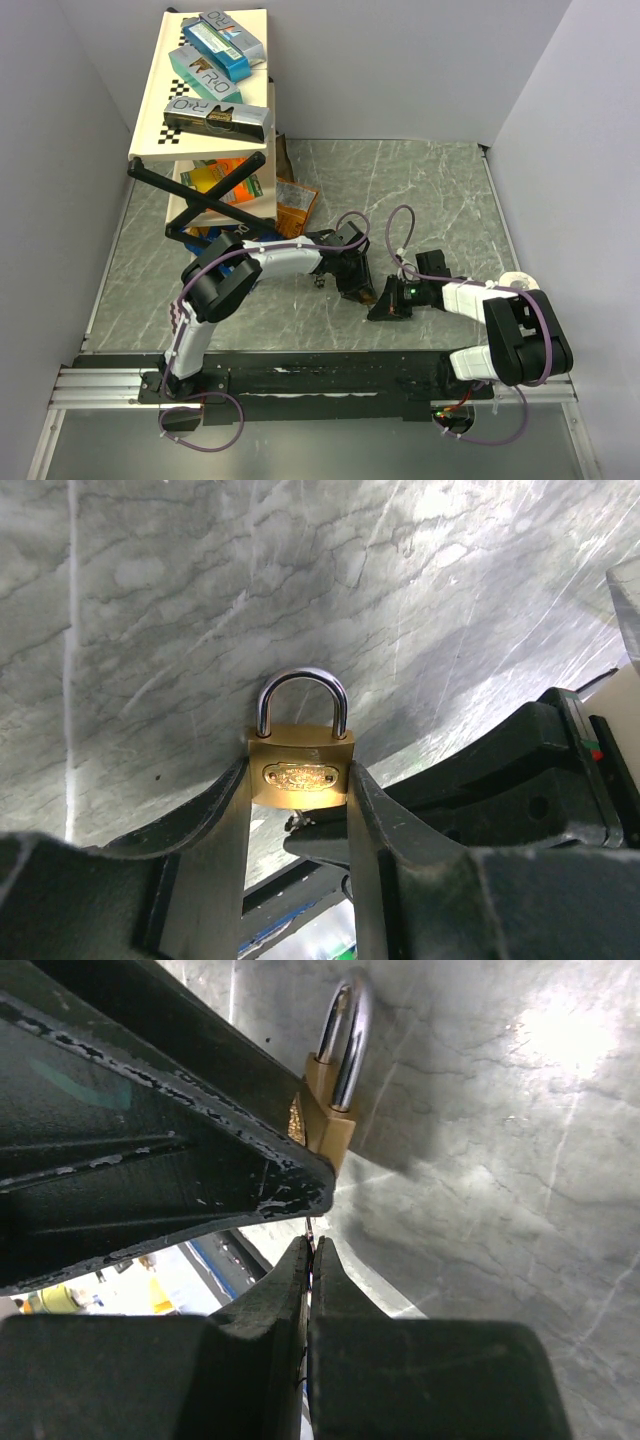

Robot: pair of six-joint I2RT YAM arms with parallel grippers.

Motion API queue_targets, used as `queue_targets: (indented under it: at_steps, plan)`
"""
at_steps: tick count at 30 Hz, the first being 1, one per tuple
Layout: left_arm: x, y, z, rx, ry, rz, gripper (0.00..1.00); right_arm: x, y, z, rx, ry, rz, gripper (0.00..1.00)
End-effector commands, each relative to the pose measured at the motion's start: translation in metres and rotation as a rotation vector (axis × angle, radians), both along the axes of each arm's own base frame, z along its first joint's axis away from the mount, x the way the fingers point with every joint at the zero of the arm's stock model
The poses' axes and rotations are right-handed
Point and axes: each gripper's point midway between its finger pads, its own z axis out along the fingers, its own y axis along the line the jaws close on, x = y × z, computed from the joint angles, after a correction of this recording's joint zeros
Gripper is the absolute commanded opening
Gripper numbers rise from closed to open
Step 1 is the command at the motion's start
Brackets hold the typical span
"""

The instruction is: Unlock with the key

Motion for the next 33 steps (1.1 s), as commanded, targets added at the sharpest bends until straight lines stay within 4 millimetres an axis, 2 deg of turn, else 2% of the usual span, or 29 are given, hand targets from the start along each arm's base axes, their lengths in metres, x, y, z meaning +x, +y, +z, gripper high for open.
queue_targets:
  at_steps: [1, 10, 22, 33]
  plan:
    - [-0.005, 0.007, -0.02, 0.062, 0.033, 0.002, 0.01, 0.013, 0.005, 0.009, 0.025, -0.069, 0.032, 0.0]
    - [-0.005, 0.008, -0.022, 0.067, 0.037, 0.0, 0.01, 0.016, 0.003, 0.004, -0.006, -0.05, 0.011, 0.0]
    - [-0.003, 0.008, -0.022, 0.066, 0.035, 0.005, 0.01, 0.024, 0.001, 0.015, -0.011, -0.135, -0.002, 0.0]
    - [-0.004, 0.01, -0.023, 0.068, 0.04, 0.005, 0.01, 0.026, -0.002, 0.007, -0.044, -0.099, -0.02, 0.0]
